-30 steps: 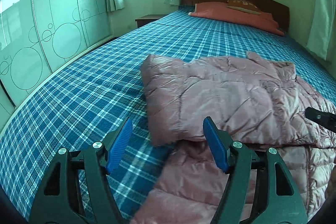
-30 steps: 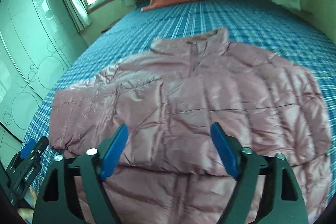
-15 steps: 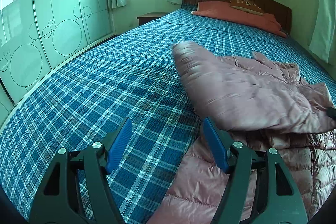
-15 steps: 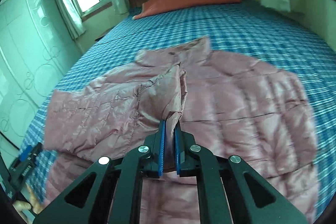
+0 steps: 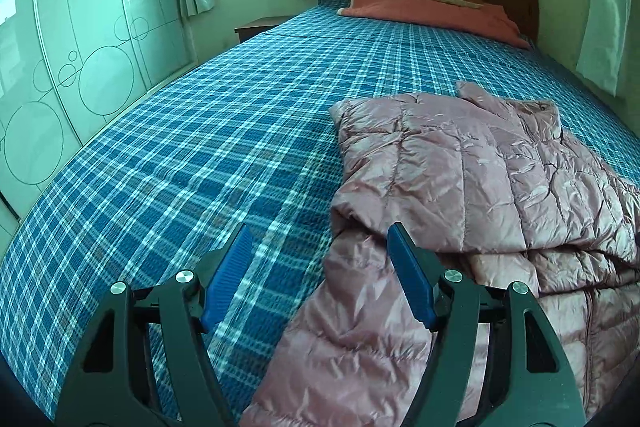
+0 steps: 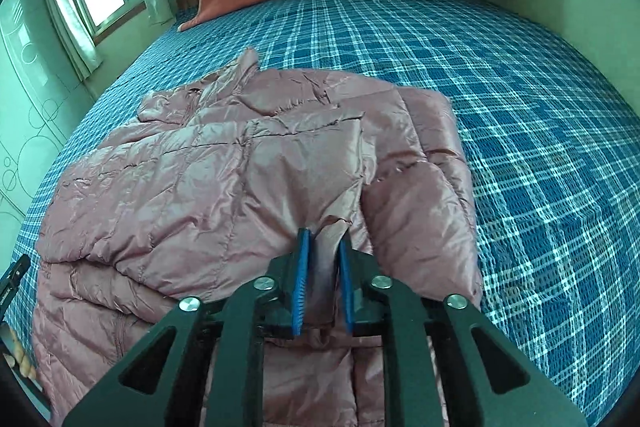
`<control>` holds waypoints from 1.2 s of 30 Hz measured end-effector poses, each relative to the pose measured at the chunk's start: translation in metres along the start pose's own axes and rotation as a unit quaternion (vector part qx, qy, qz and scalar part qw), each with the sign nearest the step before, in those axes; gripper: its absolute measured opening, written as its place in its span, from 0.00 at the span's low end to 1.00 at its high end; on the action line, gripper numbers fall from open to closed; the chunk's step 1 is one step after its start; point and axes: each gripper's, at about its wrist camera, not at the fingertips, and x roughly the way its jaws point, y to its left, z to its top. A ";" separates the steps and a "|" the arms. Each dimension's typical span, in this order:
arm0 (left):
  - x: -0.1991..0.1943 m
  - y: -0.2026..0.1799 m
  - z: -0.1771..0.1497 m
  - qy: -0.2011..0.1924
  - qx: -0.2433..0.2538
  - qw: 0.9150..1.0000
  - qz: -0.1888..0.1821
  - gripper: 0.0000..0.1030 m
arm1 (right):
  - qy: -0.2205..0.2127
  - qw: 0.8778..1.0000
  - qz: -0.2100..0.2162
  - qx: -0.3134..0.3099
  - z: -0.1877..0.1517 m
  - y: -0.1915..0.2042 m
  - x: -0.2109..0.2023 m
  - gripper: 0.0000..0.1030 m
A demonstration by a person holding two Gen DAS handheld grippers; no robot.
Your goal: Fold large clothes
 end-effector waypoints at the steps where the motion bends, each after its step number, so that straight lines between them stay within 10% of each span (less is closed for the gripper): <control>1: 0.003 -0.003 0.004 -0.002 0.004 1.000 0.000 0.68 | -0.016 1.000 -0.004 0.007 0.002 0.000 -0.008 0.30; 13: 0.074 -0.024 0.018 0.062 0.033 0.997 0.021 0.69 | 0.019 0.998 -0.018 -0.054 0.001 0.040 0.041 0.41; 22: 0.045 -0.020 0.051 -0.004 0.004 1.000 0.008 0.69 | -0.010 0.999 -0.009 -0.042 0.036 0.053 0.038 0.41; 28: 0.100 -0.029 0.045 0.071 0.017 0.997 0.024 0.71 | 0.016 0.997 -0.026 -0.071 0.029 0.060 0.077 0.43; 36: 0.073 -0.010 0.040 0.043 -0.020 0.999 0.016 0.71 | 0.007 0.997 -0.042 -0.065 0.001 0.054 0.039 0.51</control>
